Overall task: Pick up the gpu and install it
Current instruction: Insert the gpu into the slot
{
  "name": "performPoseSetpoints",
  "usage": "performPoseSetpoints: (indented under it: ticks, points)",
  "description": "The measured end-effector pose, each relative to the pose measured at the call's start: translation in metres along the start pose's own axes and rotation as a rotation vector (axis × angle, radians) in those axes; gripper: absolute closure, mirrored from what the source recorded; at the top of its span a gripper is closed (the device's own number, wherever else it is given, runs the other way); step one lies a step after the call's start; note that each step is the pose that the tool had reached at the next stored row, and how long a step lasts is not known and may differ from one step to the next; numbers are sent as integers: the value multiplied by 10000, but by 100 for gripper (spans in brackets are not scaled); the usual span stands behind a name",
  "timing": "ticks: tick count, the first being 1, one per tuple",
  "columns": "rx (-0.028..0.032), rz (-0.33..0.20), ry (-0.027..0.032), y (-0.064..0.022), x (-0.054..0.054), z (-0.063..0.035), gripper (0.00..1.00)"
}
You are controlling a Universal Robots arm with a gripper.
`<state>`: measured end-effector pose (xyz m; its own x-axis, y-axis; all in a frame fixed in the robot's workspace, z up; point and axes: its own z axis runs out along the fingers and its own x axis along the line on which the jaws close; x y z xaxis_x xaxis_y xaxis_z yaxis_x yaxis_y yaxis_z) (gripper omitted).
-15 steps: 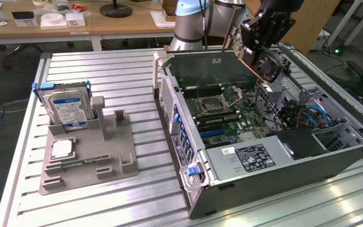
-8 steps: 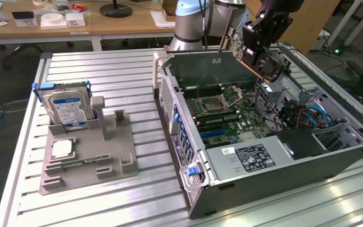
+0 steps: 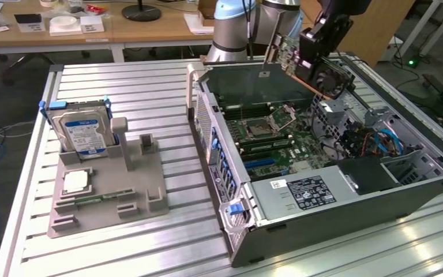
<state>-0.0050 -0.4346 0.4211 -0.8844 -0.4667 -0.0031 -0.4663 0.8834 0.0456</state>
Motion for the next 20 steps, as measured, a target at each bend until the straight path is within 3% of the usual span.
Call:
performPoseSetpoints:
  ticks: [20]
  points:
    - [63, -2908, -2, -2, 0, 6, 72]
